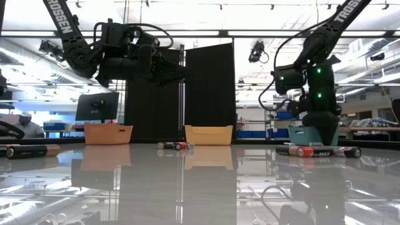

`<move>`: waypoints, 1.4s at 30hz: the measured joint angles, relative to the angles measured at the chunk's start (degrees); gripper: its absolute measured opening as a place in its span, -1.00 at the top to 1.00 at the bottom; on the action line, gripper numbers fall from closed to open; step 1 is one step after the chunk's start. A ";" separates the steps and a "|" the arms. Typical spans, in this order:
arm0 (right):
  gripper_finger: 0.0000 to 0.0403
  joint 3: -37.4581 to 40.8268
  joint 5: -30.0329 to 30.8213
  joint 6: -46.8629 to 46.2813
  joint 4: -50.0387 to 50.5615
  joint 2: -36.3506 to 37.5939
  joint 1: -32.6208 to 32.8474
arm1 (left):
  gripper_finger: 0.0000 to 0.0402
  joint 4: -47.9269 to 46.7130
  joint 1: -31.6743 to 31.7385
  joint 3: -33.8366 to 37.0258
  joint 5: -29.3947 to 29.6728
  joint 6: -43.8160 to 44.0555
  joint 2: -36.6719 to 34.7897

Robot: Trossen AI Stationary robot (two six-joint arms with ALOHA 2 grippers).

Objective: Sort batteries
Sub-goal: Put the black battery into the green bin

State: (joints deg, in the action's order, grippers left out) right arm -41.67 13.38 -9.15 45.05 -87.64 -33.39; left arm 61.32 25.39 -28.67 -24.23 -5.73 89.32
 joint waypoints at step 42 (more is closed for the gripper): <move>0.62 -14.60 -2.97 -8.47 -0.80 -9.56 -24.41 | 0.22 0.07 0.02 0.00 -0.02 1.08 0.00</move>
State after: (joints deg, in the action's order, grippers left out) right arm -56.27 10.41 -17.61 44.25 -97.19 -57.80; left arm 61.39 25.41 -28.67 -24.25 -4.64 89.32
